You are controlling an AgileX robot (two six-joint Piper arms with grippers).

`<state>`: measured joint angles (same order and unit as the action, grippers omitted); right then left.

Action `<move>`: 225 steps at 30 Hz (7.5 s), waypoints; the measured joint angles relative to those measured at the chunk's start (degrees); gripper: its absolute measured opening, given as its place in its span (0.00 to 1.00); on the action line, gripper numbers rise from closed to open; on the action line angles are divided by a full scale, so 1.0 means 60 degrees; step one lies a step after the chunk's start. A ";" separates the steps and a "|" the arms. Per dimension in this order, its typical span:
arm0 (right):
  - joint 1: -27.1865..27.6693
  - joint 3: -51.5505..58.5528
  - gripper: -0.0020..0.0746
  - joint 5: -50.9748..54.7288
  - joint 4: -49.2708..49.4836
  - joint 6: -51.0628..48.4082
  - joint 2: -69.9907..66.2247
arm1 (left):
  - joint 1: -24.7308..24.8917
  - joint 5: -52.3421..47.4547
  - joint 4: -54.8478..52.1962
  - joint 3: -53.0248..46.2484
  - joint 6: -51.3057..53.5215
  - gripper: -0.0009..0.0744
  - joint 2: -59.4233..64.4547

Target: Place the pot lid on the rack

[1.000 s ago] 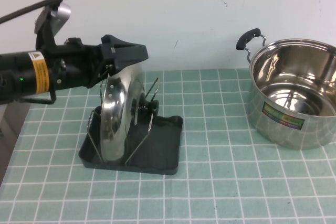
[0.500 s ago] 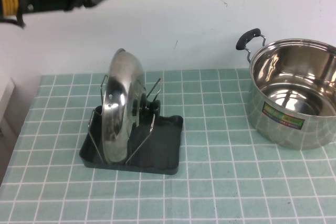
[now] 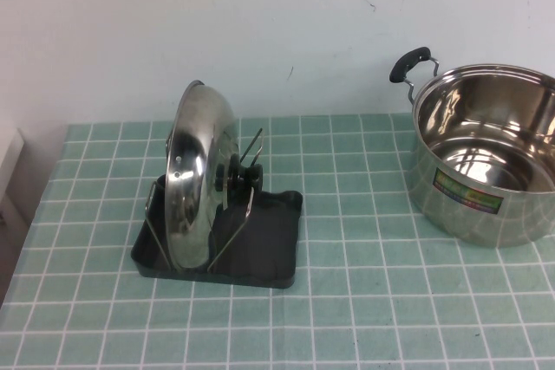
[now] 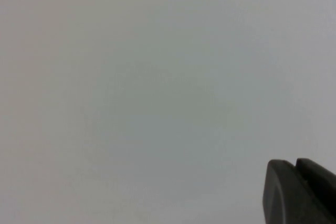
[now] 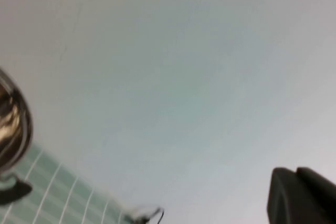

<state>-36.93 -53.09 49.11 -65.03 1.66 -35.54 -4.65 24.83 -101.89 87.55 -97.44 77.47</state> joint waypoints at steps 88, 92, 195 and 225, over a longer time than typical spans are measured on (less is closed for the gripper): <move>0.0000 0.5027 0.02 -0.1055 1.2601 -0.5942 0.3237 | 0.1340 -0.5347 2.0038 -1.4791 1.7986 0.01 -1.2511; 0.0000 0.5027 0.02 -0.1055 1.2601 -0.5942 0.3237 | 0.1297 -0.6984 1.9911 -1.4791 1.7496 0.01 -1.2872; 0.3470 0.7604 0.02 -0.5128 1.1886 -0.5751 0.4835 | 0.1782 -0.7162 1.7861 -1.4757 1.6239 0.01 -1.3037; 0.7030 0.9086 0.02 -0.4887 1.1393 -0.3733 0.6033 | 0.1782 -0.7162 1.7842 -1.4757 1.6239 0.01 -1.3052</move>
<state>5.25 1.43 19.79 3.33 -20.73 0.65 6.04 -18.14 5.16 -0.99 0.00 -0.84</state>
